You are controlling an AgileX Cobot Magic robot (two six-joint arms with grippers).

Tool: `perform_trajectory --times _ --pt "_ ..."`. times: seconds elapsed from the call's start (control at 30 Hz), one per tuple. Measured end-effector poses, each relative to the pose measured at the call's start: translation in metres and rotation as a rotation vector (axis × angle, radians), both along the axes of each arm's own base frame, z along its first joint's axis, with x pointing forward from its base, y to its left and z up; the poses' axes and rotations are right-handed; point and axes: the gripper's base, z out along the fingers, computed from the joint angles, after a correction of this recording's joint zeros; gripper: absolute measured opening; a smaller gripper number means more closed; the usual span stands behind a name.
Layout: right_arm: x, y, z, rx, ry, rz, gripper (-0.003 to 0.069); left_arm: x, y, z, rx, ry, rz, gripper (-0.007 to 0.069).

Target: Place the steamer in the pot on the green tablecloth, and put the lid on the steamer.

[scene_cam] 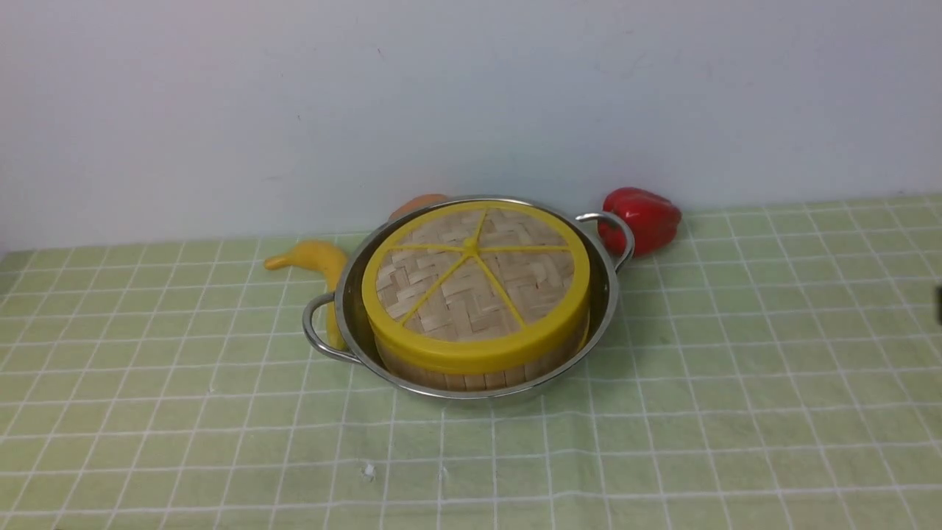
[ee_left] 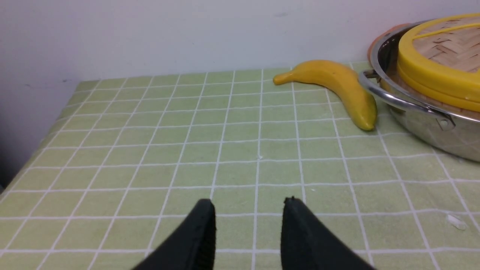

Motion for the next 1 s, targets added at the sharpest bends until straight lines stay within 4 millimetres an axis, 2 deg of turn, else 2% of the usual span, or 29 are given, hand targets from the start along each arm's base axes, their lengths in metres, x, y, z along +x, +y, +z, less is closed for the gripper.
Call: perform_trajectory --times 0.1,0.13,0.2,0.33,0.37,0.4,0.5,0.8,1.0 --pt "-0.028 -0.018 -0.028 0.011 -0.165 -0.117 0.0143 0.0 0.0 0.0 0.0 0.0 0.0 0.0243" --pt "-0.029 -0.018 -0.033 0.011 -0.169 -0.125 0.0144 0.0 0.0 0.0 0.0 0.0 0.0 0.0243" --pt "-0.042 -0.026 -0.06 0.004 -0.254 -0.192 0.0157 0.0 0.0 0.0 0.0 0.0 0.0 0.0243" --pt "-0.053 -0.03 -0.101 -0.015 -0.29 -0.236 0.0175 0.0 0.0 0.0 0.0 0.0 0.0 0.0243" --pt "-0.054 -0.03 -0.103 -0.015 -0.291 -0.236 0.0177 0.0 0.0 0.0 0.0 0.0 0.0 0.0243" --pt "-0.057 -0.03 -0.118 -0.016 -0.291 -0.238 0.0185 0.0 0.0 0.0 0.0 0.0 0.0 0.0243" --pt "-0.056 -0.03 -0.137 -0.023 -0.258 -0.24 0.0201 0.0 0.0 0.0 0.0 0.0 0.0 0.0243" --pt "-0.056 -0.03 -0.141 -0.027 -0.233 -0.238 0.0244 0.0 0.0 0.0 0.0 0.0 0.0 0.0243" --pt "-0.056 -0.03 -0.141 -0.027 -0.233 -0.238 0.0247 0.0 0.0 0.0 0.0 0.0 0.0 0.0243"
